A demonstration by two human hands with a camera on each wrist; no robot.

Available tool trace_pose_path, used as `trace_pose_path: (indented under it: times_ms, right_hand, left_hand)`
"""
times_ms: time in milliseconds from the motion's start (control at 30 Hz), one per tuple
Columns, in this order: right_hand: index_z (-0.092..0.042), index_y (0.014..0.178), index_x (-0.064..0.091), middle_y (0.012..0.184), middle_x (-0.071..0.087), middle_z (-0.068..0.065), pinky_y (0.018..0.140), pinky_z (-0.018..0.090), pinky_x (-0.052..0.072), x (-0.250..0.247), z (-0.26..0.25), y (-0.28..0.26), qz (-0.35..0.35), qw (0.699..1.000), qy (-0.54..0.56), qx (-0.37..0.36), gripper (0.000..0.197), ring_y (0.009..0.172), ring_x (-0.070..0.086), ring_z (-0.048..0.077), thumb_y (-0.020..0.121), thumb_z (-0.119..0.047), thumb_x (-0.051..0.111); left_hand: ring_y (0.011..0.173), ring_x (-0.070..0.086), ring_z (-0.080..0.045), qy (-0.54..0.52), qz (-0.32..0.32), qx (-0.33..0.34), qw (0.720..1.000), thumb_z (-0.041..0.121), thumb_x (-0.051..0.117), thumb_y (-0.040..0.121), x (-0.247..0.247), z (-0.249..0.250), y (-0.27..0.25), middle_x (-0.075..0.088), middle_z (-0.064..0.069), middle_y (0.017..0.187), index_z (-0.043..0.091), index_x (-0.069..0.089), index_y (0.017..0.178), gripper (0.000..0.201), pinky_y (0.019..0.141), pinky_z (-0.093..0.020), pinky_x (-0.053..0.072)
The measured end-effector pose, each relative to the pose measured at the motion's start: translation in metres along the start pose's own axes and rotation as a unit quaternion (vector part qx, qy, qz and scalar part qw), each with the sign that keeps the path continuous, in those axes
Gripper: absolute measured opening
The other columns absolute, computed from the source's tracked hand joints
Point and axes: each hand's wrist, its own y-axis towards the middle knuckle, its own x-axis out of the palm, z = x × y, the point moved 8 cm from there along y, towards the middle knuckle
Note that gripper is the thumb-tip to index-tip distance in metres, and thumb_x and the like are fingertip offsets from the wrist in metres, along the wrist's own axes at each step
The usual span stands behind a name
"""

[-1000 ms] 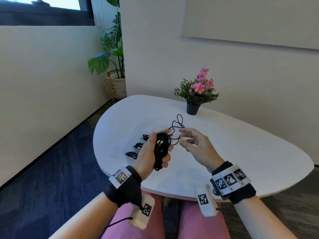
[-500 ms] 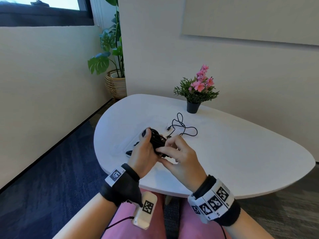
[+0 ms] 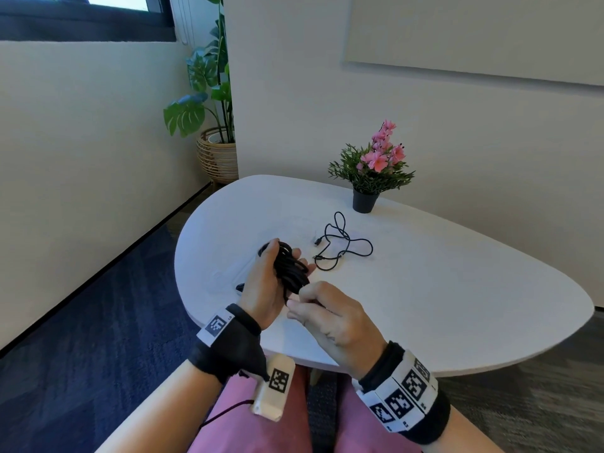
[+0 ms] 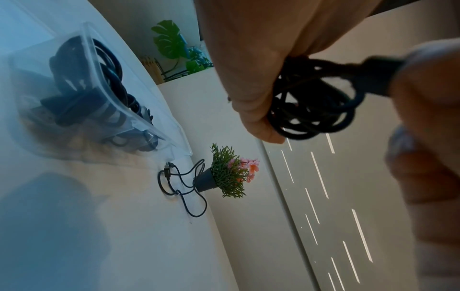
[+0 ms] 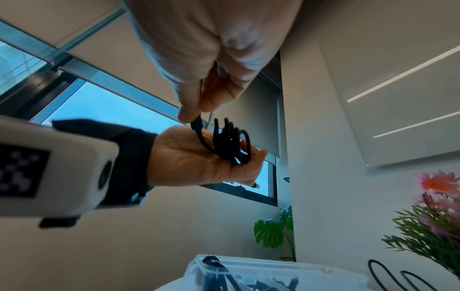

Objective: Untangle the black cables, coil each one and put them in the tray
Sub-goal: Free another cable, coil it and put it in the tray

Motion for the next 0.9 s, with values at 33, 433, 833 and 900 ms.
trace_pose_path:
  times_ms: [33,433,833,900]
  right_hand:
    - [0.005,0.094,0.067,0.094,0.052,0.003,0.073,0.019,0.052,-0.003,-0.002,0.0,0.01,1.0,0.012,-0.003,0.01,0.078,0.055,0.01,0.088,-0.001,0.062]
    - [-0.01,0.089,0.068,0.103,0.066,0.0,0.082,0.02,0.047,-0.027,0.016,0.0,0.09,0.99,0.04,0.103,0.006,0.096,0.061,0.01,0.087,-0.013,0.064]
    - [-0.009,0.086,0.068,0.082,0.066,0.001,0.069,0.022,0.05,-0.041,0.042,0.011,0.134,0.973,0.008,0.186,0.008,0.076,0.061,0.01,0.085,-0.017,0.067]
    - [-0.015,0.086,0.069,0.081,0.068,0.001,0.07,0.032,0.054,-0.033,0.069,0.008,0.119,0.947,0.062,0.294,0.004,0.073,0.064,0.015,0.083,-0.018,0.07]
  left_hand:
    - [0.071,0.057,-0.021,0.0,-0.009,0.007,1.0,0.031,0.037,0.101,0.0,0.002,0.001,0.056,-0.007,0.083,0.015,0.039,0.106,0.017,0.082,-0.04,0.053]
    - [0.075,0.058,-0.017,0.084,-0.08,0.115,0.987,0.031,0.046,0.087,0.012,0.02,-0.002,0.056,-0.007,0.09,0.018,0.038,0.115,0.032,0.068,-0.031,0.052]
    - [0.083,0.058,-0.009,0.305,-0.098,0.185,0.929,0.026,0.036,0.098,0.024,0.003,-0.013,0.055,-0.002,0.093,0.027,0.038,0.116,0.019,0.078,-0.027,0.051]
    - [0.081,0.062,-0.006,0.273,-0.091,0.15,0.946,0.026,0.036,0.101,0.022,-0.007,-0.015,0.058,0.0,0.091,0.028,0.042,0.114,0.015,0.073,-0.025,0.052]
